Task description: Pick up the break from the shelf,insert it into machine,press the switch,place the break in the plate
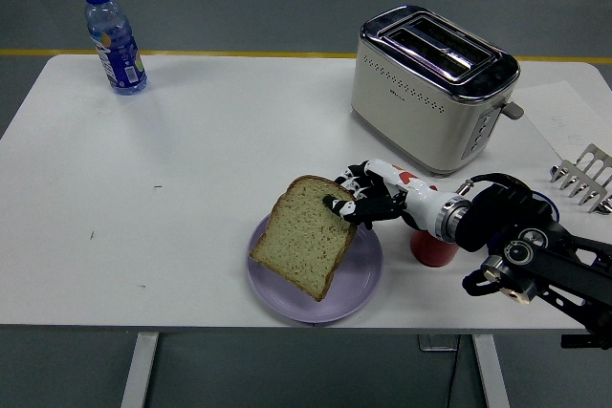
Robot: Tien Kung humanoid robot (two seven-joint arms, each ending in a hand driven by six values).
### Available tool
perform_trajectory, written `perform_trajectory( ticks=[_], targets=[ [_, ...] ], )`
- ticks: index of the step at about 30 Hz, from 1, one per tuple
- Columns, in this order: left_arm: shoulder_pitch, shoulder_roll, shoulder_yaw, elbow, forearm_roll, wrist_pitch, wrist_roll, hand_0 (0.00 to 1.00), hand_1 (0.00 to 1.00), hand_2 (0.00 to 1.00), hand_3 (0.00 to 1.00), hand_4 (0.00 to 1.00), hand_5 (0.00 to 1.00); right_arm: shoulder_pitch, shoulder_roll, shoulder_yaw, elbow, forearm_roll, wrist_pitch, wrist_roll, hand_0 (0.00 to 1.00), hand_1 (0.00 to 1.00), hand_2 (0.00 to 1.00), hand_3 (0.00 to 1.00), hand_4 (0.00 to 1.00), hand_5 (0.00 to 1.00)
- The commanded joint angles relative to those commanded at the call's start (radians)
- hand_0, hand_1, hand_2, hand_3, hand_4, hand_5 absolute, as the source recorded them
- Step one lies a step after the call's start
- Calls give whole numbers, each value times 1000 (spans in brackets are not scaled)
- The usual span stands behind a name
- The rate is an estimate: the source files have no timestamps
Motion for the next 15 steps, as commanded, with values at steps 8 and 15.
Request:
perform_trajectory(
  ticks=[8, 15],
  targets=[
    [-4, 0, 3, 0, -9, 5, -2, 594, 446, 416, 551, 288, 936, -4, 17, -49, -33, 47, -14, 151, 222, 269, 352, 468, 507, 2],
    [-9, 0, 8, 0, -16, 6, -3, 594, 447, 418, 550, 288, 936, -11, 30, -65, -64, 26, 4, 199, 232, 274, 366, 481, 471, 2]
  ],
)
